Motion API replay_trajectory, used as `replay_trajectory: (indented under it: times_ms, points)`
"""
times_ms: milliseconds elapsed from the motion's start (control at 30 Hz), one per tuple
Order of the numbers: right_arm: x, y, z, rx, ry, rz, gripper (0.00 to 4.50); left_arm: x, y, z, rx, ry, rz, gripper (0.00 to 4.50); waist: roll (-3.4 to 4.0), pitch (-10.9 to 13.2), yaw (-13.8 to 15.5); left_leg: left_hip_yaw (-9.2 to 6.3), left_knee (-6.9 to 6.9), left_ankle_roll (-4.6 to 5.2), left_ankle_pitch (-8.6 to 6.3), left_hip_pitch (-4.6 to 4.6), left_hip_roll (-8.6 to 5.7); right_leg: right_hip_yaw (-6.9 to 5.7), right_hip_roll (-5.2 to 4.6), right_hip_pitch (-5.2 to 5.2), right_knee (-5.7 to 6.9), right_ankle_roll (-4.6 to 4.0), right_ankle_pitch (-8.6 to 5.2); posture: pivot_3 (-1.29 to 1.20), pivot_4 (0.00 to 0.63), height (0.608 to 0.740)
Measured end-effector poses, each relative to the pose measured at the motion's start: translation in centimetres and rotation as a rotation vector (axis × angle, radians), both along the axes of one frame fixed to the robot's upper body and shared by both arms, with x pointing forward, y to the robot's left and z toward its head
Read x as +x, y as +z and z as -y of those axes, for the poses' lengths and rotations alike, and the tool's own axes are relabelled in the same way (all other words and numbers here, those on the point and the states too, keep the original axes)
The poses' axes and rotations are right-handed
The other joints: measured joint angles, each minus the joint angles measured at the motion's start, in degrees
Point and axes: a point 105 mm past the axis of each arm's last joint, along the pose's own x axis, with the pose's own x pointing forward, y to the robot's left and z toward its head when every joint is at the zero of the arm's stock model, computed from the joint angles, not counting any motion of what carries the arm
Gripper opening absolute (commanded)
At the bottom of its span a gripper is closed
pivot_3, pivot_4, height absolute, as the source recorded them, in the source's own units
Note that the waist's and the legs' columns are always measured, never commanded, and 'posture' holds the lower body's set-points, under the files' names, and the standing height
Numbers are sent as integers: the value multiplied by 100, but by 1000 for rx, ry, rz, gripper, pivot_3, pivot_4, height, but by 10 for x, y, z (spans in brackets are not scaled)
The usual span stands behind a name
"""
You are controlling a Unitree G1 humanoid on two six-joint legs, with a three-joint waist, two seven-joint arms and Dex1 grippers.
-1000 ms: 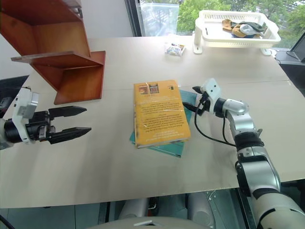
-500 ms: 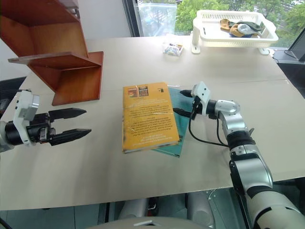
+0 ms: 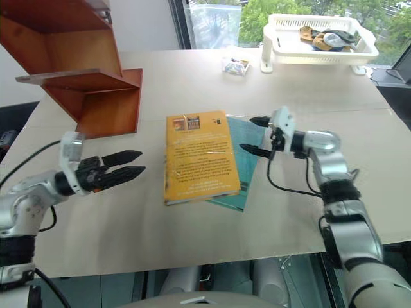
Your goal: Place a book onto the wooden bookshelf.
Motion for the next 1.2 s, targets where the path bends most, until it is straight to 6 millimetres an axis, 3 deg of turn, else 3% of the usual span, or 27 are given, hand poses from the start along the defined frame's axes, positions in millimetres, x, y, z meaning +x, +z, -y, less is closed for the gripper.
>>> replay_trajectory:
  times_ms: [200, 233, 333, 467, 600, 800, 933, 1133, 1200]
  points:
    - [-43, 3, 33, -39, 0, -78, 4500, 27, -1, -8, -89, 48, -78, 4463, -1, 0, 34, 3, 19, 24, -14, 2, -1, 5, 4, 0, 16, 1, 0, 0, 150, 740]
    - [-60, 8, 42, -14, 11, -136, 4500, 35, 2, -5, -136, 51, -106, 4463, 2, 3, 67, 0, 22, 25, -15, -2, -2, 4, 5, 0, 20, 1, 0, 0, 150, 740]
    - [-95, 33, 51, 44, 68, -213, 4500, 41, -3, -6, -197, 60, -222, 4463, -3, 4, 79, -4, 30, 27, -16, -2, -1, 3, 6, 4, 21, 1, 0, 0, 150, 740]
    - [-130, 72, 52, 125, 133, -233, 4500, 34, -22, 15, -184, -55, -435, 4463, -13, 7, 76, -8, 42, 27, -16, 6, 3, 2, 9, 11, 29, 1, 0, 0, 150, 740]
    - [-141, 94, 52, 175, 129, -207, 4500, 36, -30, 29, -198, -104, -520, 4463, -27, 7, 88, -12, 50, 28, -17, 3, 17, 2, 8, 10, 33, 1, 0, 0, 150, 740]
    - [-145, 88, 53, 173, 85, -230, 4500, 44, -27, 45, -243, -151, -540, 4463, -30, 9, 108, -18, 56, 30, -17, -21, 9, -2, 7, -3, 32, 1, 0, 0, 150, 740]
    - [-146, 85, 56, 175, 67, -245, 4500, 42, -30, 52, -256, -180, -573, 3444, -31, 10, 98, -19, 62, 30, -17, -36, 0, -2, 8, -18, 36, 1, 0, 0, 150, 740]
    - [-151, 92, 57, 211, 97, -235, 4500, 40, -31, 62, -268, -235, -601, 836, -31, 9, 103, -39, 75, 30, -16, -55, 0, -18, 12, -23, 37, 1, 0, 0, 150, 740]
    - [-151, 92, 57, 217, 104, -238, 4500, 41, -29, 64, -281, -240, -603, 270, -31, 9, 104, -51, 82, 31, -16, -65, 0, -27, 11, -24, 37, 2, 0, 0, 150, 740]
